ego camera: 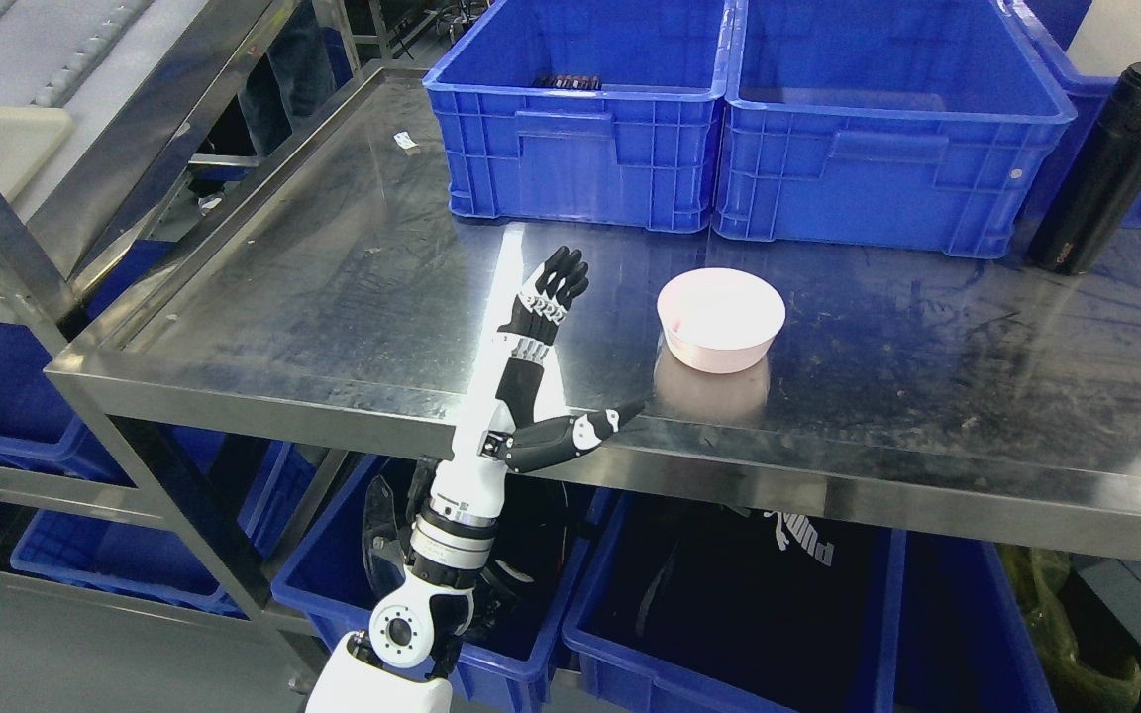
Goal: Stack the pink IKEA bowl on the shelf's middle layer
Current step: 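Reach the left hand toward the pink bowl on the steel shelf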
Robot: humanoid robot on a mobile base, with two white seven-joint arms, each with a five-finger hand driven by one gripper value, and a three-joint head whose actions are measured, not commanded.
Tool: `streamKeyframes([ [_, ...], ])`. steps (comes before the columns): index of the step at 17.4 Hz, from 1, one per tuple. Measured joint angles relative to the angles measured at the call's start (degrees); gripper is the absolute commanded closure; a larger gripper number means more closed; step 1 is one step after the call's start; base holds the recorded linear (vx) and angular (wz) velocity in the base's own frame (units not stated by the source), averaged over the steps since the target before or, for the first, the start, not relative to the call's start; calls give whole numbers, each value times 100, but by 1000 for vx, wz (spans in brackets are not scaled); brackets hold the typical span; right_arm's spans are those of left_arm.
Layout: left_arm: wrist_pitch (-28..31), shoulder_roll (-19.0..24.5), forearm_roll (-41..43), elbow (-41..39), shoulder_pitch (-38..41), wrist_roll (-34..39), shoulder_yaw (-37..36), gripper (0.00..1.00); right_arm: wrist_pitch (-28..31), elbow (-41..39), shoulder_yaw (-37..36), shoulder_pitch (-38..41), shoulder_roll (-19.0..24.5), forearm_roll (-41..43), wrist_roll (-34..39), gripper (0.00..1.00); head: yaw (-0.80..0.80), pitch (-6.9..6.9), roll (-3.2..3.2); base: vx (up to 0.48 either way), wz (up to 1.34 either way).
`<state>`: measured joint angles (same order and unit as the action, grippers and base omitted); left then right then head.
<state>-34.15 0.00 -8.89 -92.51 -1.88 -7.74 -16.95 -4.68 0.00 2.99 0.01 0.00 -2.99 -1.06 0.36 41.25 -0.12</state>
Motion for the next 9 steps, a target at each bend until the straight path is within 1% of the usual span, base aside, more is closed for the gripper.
streamKeyframes([
  [3, -2, 54, 1, 0, 61, -8, 107, 0, 0, 0, 0, 0, 0, 0, 0, 0, 0, 0, 0, 9, -113],
  [6, -29, 114, 1, 1, -39, -65, 189, 0, 0, 0, 0, 0, 0, 0, 0, 0, 0, 0, 0, 16, -130],
  [8, -59, 214, 30, 1, -269, -321, 229, 0, -3, 0, 0, 0, 0, 0, 0, 0, 0, 0, 0, 5, -136],
  [9, 49, 303, 103, 1, -460, -484, 241, 2, -3, 0, 0, -1, 0, 0, 0, 0, 0, 0, 0, -1, -135],
])
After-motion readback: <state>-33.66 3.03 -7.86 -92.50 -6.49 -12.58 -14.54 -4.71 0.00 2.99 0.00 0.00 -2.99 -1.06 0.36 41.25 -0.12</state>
